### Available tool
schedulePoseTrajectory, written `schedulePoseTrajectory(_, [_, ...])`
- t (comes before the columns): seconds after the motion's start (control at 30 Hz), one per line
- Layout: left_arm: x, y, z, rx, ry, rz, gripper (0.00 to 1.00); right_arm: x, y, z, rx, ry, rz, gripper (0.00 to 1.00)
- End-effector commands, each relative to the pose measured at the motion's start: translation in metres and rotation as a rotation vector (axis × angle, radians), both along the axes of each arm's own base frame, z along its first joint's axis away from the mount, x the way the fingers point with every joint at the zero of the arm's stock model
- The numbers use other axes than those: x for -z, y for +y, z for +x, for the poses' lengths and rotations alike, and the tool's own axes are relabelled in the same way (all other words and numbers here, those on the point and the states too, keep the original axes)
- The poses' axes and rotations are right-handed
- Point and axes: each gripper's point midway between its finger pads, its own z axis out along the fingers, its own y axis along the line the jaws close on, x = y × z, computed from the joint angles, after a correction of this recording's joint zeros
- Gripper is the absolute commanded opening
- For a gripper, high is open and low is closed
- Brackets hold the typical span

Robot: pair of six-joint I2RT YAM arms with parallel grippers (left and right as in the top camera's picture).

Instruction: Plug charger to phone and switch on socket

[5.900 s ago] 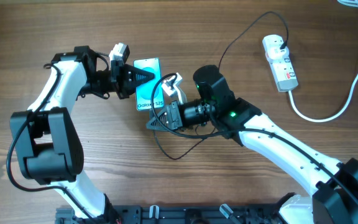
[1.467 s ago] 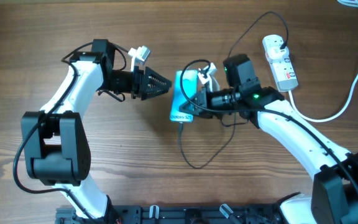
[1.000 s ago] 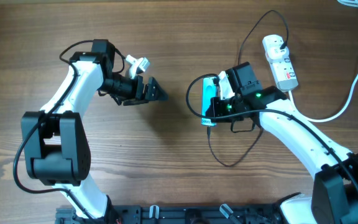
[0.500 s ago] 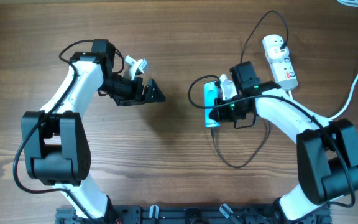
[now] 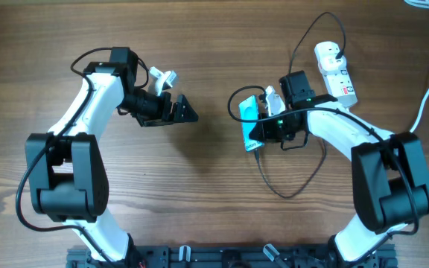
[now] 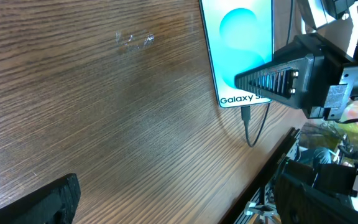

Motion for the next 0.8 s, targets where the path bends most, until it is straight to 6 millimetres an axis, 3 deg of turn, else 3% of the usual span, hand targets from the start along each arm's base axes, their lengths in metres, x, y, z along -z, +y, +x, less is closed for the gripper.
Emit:
schedulePoseTrajectory(0.0, [0.0052,0.0018,-0.0004,0.003,0.006,0.006,1.00,0.0191,-0.0076,0.0000,-0.007,0.015,-0.051,0.07])
schedulePoseTrajectory(0.1, [0.0052,0.0018,-0.0004,0.003,0.006,0.006,1.00,0.0190,-0.0075,0.0003,-0.007,0.014,-0.051,0.17])
schedulePoseTrajectory(0.3, [0.0052,0.0018,-0.0004,0.003,0.006,0.006,1.00,0.0190,-0.0076,0.0003,-0.005,0.015,-0.051,0.19])
schedulePoseTrajectory(0.53, [0.0053,0.0018,-0.0005,0.003,0.006,0.006,1.00,0.0190,-0.0075,0.0009,-0.005,0.012,-0.051,0.35])
schedulePoseTrajectory(0.77, [0.0052,0.0018,-0.0004,0.003,0.006,0.006,1.00,0.0190,-0.0075,0.0008,-0.005,0.012,-0.051,0.40])
